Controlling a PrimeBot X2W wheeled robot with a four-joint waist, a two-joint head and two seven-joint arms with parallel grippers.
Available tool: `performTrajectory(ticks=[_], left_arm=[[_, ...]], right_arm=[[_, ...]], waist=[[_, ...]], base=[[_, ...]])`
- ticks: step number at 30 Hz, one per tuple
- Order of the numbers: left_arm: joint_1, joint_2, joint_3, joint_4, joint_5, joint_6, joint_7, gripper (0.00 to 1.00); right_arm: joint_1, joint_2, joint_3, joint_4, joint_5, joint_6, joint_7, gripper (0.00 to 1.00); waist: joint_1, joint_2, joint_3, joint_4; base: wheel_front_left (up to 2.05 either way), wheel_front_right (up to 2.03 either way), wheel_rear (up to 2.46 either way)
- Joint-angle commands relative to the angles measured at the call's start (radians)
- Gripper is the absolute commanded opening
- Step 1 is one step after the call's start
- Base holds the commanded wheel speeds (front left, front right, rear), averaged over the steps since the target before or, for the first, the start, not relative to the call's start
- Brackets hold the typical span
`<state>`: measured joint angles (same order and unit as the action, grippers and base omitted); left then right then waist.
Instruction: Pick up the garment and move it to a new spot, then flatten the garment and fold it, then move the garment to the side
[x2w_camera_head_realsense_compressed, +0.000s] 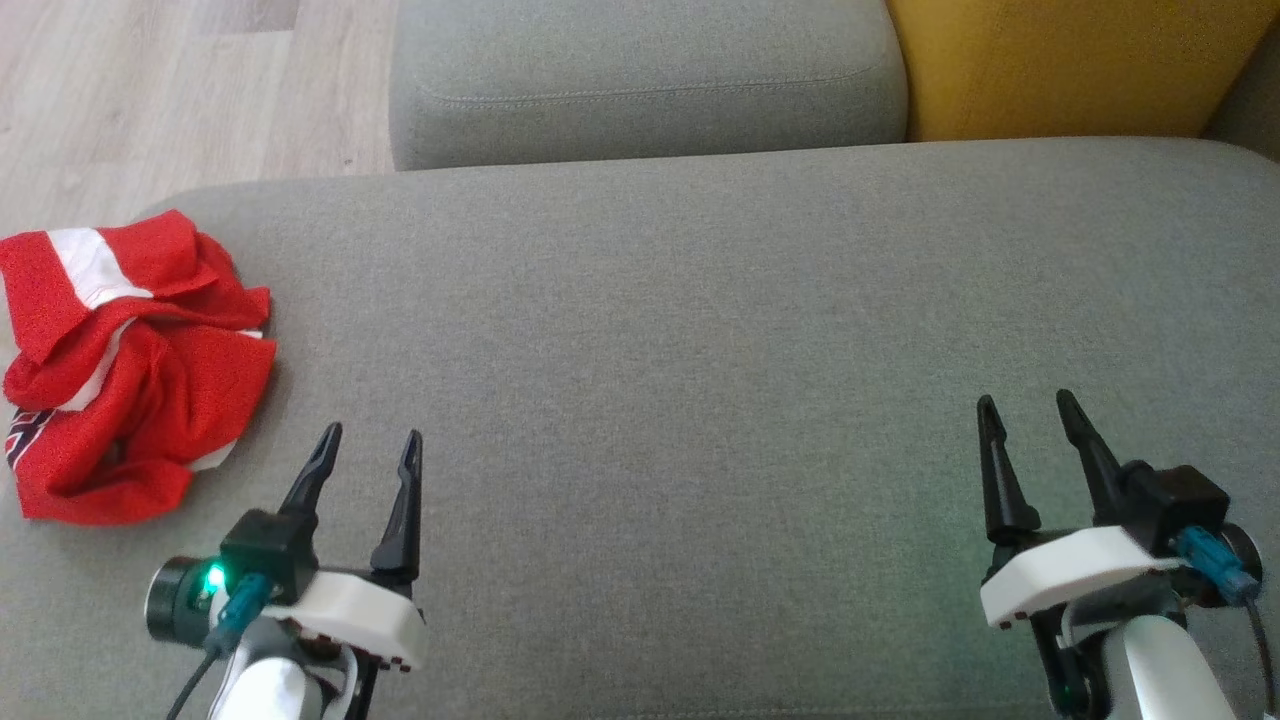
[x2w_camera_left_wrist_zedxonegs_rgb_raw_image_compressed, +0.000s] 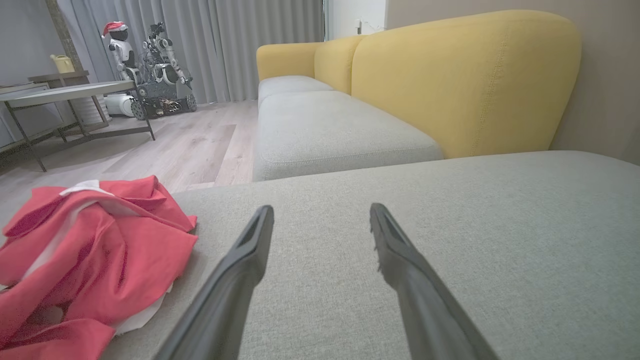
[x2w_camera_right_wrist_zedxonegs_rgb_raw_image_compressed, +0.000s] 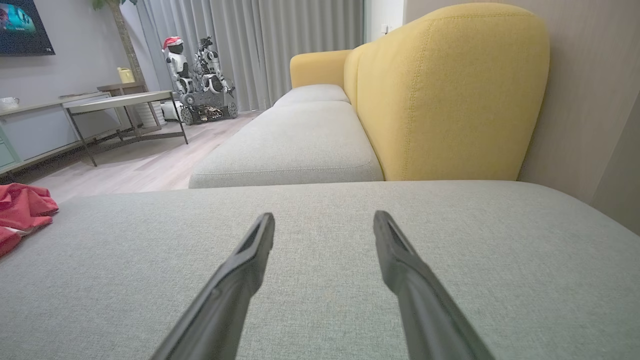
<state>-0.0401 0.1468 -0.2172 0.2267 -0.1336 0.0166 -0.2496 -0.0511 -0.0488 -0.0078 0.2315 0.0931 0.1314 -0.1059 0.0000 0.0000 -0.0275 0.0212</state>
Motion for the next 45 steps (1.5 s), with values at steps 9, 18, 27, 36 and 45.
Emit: performTrajectory(ticks=[9, 18, 27, 36, 45], left_arm=[[-0.05, -0.004, 0.051, 0.012, -0.017, -0.007, -0.012, 1.0], [-0.053, -0.008, 0.06, 0.022, -0.019, -0.007, -0.012, 1.0], [-0.055, -0.011, 0.066, 0.023, -0.017, -0.008, -0.012, 1.0], [-0.056, -0.013, 0.072, 0.023, -0.014, -0.008, -0.012, 1.0], [-0.061, -0.017, 0.085, 0.026, -0.022, -0.007, -0.012, 1.0]], right_arm=[[-0.03, -0.002, 0.012, -0.02, 0.034, -0.001, 0.01, 1.0], [-0.026, -0.002, 0.012, -0.021, 0.046, -0.001, 0.015, 1.0], [-0.026, -0.002, 0.01, -0.021, 0.045, -0.001, 0.017, 1.0], [-0.025, -0.001, 0.007, -0.025, 0.038, -0.001, 0.019, 1.0], [-0.019, -0.001, 0.003, -0.049, 0.031, -0.001, 0.029, 1.0]], waist=[[0.0, 0.0, 0.001, -0.001], [0.0, 0.0, 0.0, 0.0], [0.0, 0.0, 0.0, 0.002], [0.0, 0.0, 0.0, 0.007], [0.0, 0.0, -0.005, 0.049]], base=[[0.0, 0.0, 0.0], [0.0, 0.0, 0.0], [0.0, 0.0, 0.0], [0.0, 0.0, 0.0], [0.0, 0.0, 0.0]])
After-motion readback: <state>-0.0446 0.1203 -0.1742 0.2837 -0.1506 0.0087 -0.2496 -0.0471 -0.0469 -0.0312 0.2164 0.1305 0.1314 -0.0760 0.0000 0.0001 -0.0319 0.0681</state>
